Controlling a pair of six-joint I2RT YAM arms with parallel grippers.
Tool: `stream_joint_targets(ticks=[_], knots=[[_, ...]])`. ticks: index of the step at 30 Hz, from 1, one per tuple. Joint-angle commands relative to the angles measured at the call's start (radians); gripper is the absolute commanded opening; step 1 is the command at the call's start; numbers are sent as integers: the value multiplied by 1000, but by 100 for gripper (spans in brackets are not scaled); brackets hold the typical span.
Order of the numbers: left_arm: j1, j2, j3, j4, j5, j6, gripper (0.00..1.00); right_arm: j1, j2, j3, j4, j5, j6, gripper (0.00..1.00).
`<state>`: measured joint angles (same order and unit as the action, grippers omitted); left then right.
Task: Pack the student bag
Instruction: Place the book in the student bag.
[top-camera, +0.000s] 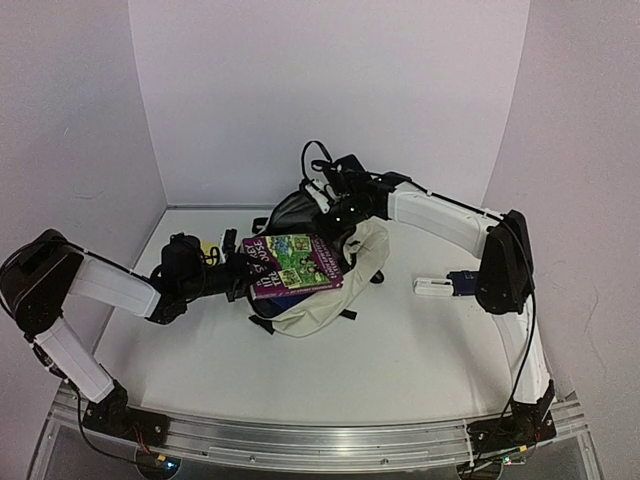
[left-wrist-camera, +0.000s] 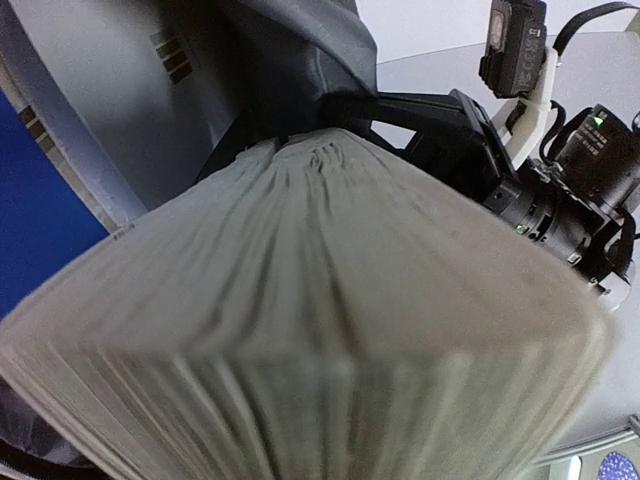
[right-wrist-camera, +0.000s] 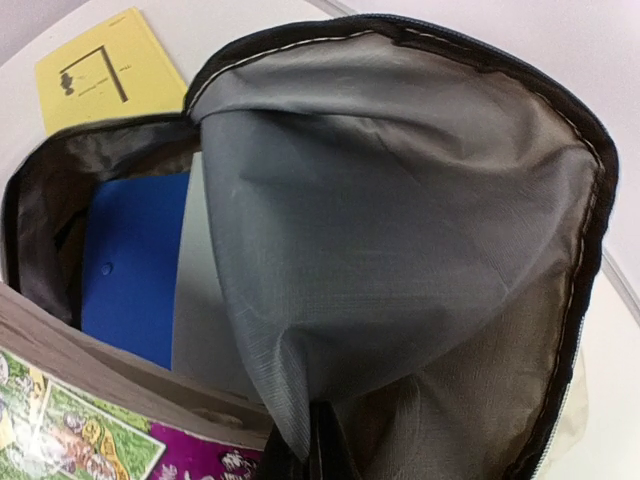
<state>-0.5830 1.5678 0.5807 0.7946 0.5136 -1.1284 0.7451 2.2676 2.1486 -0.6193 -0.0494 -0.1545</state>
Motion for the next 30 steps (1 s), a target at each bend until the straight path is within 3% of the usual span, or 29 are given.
stream_joint_targets(ticks=[1,6,10,13,20,24,30], knots=[[55,94,68,299,32,-73,0,-7,-96,-5,32,-58,37,0],[133,249,56,313,-42,-180,0,0,-127,-28,32,-100,50,0],[120,326,147,163,-89,-162,0,13,-141,-38,30,-124,47,0],[109,357,206,146,-124,-181,0,21,-144,-43,29,-140,51,0],[32,459,508,-65,-210,-149,2,25,-119,-27,29,-157,63,0],[6,521,642,-237,-218,-113,18,24,-116,-19,28,-131,49,0],[-19,381,543,-429,-291,-55,54,2,-126,-35,29,-124,52,0]])
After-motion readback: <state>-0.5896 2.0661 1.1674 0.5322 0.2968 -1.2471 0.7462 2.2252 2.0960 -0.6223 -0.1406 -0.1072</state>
